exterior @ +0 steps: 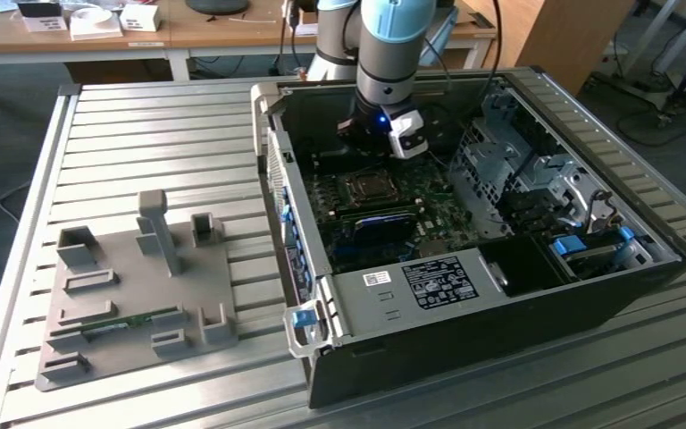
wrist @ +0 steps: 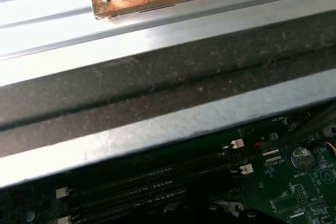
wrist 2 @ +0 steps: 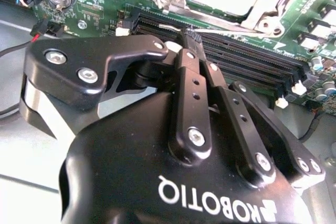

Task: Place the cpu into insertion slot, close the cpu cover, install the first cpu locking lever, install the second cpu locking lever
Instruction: 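Install the first cpu locking lever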

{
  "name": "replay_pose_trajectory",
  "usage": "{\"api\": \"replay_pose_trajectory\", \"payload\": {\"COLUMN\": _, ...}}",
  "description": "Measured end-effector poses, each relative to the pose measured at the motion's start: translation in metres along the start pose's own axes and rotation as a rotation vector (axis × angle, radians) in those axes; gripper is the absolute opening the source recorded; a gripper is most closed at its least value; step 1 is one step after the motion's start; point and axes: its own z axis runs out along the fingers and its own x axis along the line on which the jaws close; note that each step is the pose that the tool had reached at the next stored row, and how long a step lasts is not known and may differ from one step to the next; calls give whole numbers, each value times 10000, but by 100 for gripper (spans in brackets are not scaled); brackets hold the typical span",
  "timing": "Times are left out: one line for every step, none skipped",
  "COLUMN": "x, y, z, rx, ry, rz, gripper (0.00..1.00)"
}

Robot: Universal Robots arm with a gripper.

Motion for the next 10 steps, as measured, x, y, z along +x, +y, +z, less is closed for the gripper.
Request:
{"api": "replay_pose_trajectory", "payload": {"x": 3, "y": -2, "z": 2, "rx": 0, "ry": -2, "rz": 0, "gripper": 11}}
{"api": "replay_pose_trajectory", "payload": {"x": 6, "y": -3, "z": 4, "rx": -1, "ry": -6, "rz": 0, "gripper": 11}}
{"api": "replay_pose_trajectory", "payload": {"x": 9, "y": -5, "z": 6, "rx": -1, "ry": -11, "rz": -2, "gripper": 11}}
{"api": "replay_pose_trajectory", "payload": {"x": 13, "y": -5, "z": 6, "rx": -2, "ry": -16, "rz": -3, "gripper": 11}}
{"api": "replay_pose_trajectory", "payload": {"x": 16, "y": -6, "z": 7, "rx": -2, "ry": -20, "rz": -4, "gripper": 11}}
{"api": "replay_pose_trajectory", "payload": {"x": 19, "y": -7, "z": 7, "rx": -1, "ry": -24, "rz": -6, "gripper": 11}}
{"api": "replay_pose_trajectory", "payload": {"x": 21, "y": -8, "z": 8, "rx": 1, "ry": -29, "rz": -8, "gripper": 11}}
{"api": "replay_pose_trajectory", "payload": {"x": 23, "y": -9, "z": 9, "rx": 6, "ry": -35, "rz": -10, "gripper": 11}}
{"api": "replay_pose_trajectory", "payload": {"x": 23, "y": -9, "z": 10, "rx": 13, "ry": -39, "rz": -12, "gripper": 11}}
{"api": "replay_pose_trajectory", "payload": {"x": 23, "y": -10, "z": 12, "rx": 21, "ry": -42, "rz": -14, "gripper": 11}}
